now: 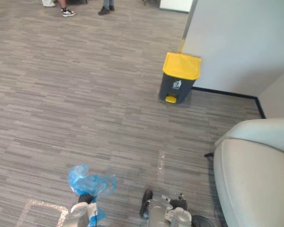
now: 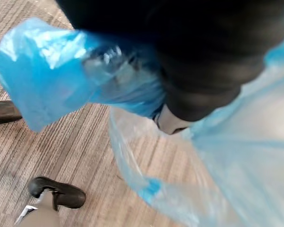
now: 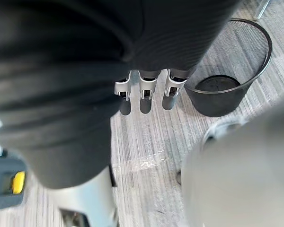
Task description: Gather rubbish on tea table into small bin, then transfer packed bag to large trash can.
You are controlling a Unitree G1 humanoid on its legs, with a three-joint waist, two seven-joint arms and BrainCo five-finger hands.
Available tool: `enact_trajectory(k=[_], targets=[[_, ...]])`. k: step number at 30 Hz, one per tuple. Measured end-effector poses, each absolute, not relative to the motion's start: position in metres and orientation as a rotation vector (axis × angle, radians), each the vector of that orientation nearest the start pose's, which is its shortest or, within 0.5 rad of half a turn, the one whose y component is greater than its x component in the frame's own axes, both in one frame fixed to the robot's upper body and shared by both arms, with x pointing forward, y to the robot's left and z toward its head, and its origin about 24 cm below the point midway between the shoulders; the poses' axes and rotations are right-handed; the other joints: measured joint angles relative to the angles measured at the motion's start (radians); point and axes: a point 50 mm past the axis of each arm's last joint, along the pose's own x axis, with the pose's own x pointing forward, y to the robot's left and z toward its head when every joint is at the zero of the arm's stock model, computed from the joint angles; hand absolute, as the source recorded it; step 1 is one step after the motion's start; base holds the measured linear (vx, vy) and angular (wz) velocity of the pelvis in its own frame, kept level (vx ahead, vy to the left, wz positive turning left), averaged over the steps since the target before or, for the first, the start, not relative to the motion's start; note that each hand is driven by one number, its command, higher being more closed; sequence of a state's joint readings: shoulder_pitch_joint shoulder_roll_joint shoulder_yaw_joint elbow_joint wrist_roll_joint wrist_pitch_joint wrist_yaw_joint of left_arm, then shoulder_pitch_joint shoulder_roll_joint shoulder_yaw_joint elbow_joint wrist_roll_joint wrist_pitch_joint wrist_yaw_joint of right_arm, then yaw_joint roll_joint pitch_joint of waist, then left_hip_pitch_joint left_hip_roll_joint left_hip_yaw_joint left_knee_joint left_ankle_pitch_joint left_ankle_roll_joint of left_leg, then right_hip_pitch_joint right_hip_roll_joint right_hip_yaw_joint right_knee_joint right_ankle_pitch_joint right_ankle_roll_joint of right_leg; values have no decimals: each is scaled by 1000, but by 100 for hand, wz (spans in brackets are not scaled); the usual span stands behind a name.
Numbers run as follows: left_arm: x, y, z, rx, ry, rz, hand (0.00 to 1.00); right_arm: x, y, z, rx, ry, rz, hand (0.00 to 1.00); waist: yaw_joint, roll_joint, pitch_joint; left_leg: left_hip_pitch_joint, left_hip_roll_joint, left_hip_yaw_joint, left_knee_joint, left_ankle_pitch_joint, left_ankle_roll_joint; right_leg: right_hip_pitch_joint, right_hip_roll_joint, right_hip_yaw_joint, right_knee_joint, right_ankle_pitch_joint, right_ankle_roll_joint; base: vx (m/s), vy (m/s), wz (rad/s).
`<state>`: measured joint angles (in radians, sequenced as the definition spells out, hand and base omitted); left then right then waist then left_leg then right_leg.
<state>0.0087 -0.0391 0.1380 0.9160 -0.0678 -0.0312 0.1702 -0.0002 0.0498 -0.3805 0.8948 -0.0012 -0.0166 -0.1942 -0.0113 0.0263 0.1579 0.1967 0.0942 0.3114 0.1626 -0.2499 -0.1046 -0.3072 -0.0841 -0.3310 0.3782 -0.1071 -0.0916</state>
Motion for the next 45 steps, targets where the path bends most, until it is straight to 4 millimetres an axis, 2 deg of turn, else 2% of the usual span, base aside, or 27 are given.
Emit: enact_trajectory(k=[1,3,4,6,8,11,13,14,15,17,18,19,21,23,27,28,29,30,31,33,35,36,37,39,41,42,45], targets=[[151,164,-140,-78,901,301,100,142,-196,-139,129,902,-515,0,-11,2,-1,-36,25,-36,129,1,-2,39,9,-17,0,-34,1,524,-251,31],[155,160,-137,-93,876,299,100,140,-192,-140,123,903,-500,0,-10,7,2,-189,102,-101,530,87,-71,145,51,-21,-59,-64,-5,422,-180,14],[154,160,-137,-97,873,301,100,141,-190,-140,119,904,-490,0,-4,8,3,-218,120,-107,603,94,-76,163,62,-7,-72,-70,-14,321,-54,-59],[149,163,-137,-101,871,309,100,147,-176,-140,117,903,-429,0,23,-1,8,-365,160,-104,826,24,-15,259,96,67,-114,-105,-35,478,0,-104],[149,163,-135,-104,860,312,100,151,-174,-138,114,897,-418,0,27,-7,11,-424,156,-91,775,-12,12,309,96,101,-148,-109,-29,382,45,-77],[149,168,-134,-120,848,345,100,149,-178,-138,131,897,-451,0,53,-22,16,-463,115,-94,409,-14,32,387,63,194,-183,-127,19,373,158,-89],[146,168,-135,-117,857,349,100,141,-181,-141,124,916,-470,0,58,-19,-3,-475,60,-179,152,133,4,427,28,259,-198,-176,90,448,340,-74],[144,167,-136,-118,861,351,100,139,-182,-142,120,925,-473,0,63,-15,-12,-469,51,-187,154,174,3,435,22,272,-200,-184,99,586,414,-55],[144,171,-136,-107,862,356,100,133,-179,-146,114,960,-454,0,60,-53,-40,-467,7,-165,173,148,37,449,-24,300,-208,-189,113,541,310,-35],[146,171,-135,-108,858,353,100,132,-178,-147,116,963,-455,0,67,-72,-47,-458,-11,-119,211,103,63,428,-62,322,-145,-174,133,568,334,-41],[145,169,-136,-107,862,348,100,131,-178,-147,118,966,-452,0,72,-74,-45,-408,-20,-81,222,56,81,379,-82,356,12,-159,161,447,294,-67],[142,168,-137,-101,872,341,100,132,-177,-147,115,962,-441,0,71,-69,-41,-343,-26,-53,208,23,93,289,-96,379,247,-102,239,429,278,-67],[143,166,-137,-89,878,321,100,130,-179,-147,104,965,-440,0,54,-56,-30,-245,-41,-46,178,-3,105,152,-99,393,569,-49,285,373,194,-18],[141,165,-139,-94,893,323,100,136,-182,-141,103,921,-444,0,44,-53,-27,-148,-50,-43,121,-5,106,47,-98,337,706,-75,250,427,128,10],[144,166,-138,-96,890,325,100,143,-183,-138,100,892,-439,0,42,-50,-20,-14,-49,-47,-7,-10,98,-89,-101,155,514,-117,175,475,-2,17],[139,167,-142,-91,918,326,100,144,-182,-138,100,894,-436,0,31,-51,-19,23,-50,-55,-25,-10,97,-84,-66,123,273,-76,145,439,-124,22],[138,167,-143,-88,924,326,100,143,-182,-138,100,896,-435,0,26,-54,-19,31,-54,-64,-26,-11,96,-74,-56,125,200,-49,137,566,-196,50],[136,172,-144,-76,929,328,100,139,-180,-142,105,918,-431,0,9,-80,-12,56,-77,-108,-28,-20,83,-36,-35,144,32,62,54,379,-148,27],[136,167,-146,-91,946,326,100,144,-190,-140,84,908,-442,0,16,-29,-3,74,-41,-134,-36,-30,72,-12,-5,126,32,55,63,458,-153,15],[132,164,-147,-110,957,339,100,150,-193,-138,91,899,-453,0,20,-8,-1,65,-18,-158,0,-25,66,-14,17,124,50,-3,51,395,-139,-10],[133,164,-147,-105,954,336,100,146,-191,-140,100,915,-457,0,13,-6,0,11,13,-179,181,-17,52,33,23,95,52,-49,45,378,-180,27],[134,163,-146,-109,948,336,100,142,-190,-142,95,925,-456,0,8,-4,1,-83,47,-197,414,32,-20,95,36,81,16,-63,44,376,-168,31],[138,163,-144,-111,930,335,100,140,-189,-143,84,931,-448,0,16,-4,4,-171,86,-199,616,143,-66,156,52,87,-24,-76,33,381,-134,15],[140,165,-142,-108,912,336,100,142,-181,-142,81,931,-419,0,27,-4,6,-278,135,-170,795,87,-34,238,71,95,-79,-96,15,424,-69,-27],[143,165,-139,-108,895,334,100,143,-176,-143,90,932,-411,0,27,-14,10,-346,143,-117,772,27,-12,292,67,112,-123,-90,29,370,-5,-36],[143,166,-139,-108,889,336,100,142,-174,-143,97,936,-412,0,33,-17,11,-375,140,-79,666,-2,16,327,63,135,-151,-90,31,432,89,-60],[146,166,-137,-108,876,334,100,141,-174,-144,115,940,-427,0,56,-19,10,-391,86,-71,323,10,22,364,44,193,-177,-97,59,382,153,-64]])
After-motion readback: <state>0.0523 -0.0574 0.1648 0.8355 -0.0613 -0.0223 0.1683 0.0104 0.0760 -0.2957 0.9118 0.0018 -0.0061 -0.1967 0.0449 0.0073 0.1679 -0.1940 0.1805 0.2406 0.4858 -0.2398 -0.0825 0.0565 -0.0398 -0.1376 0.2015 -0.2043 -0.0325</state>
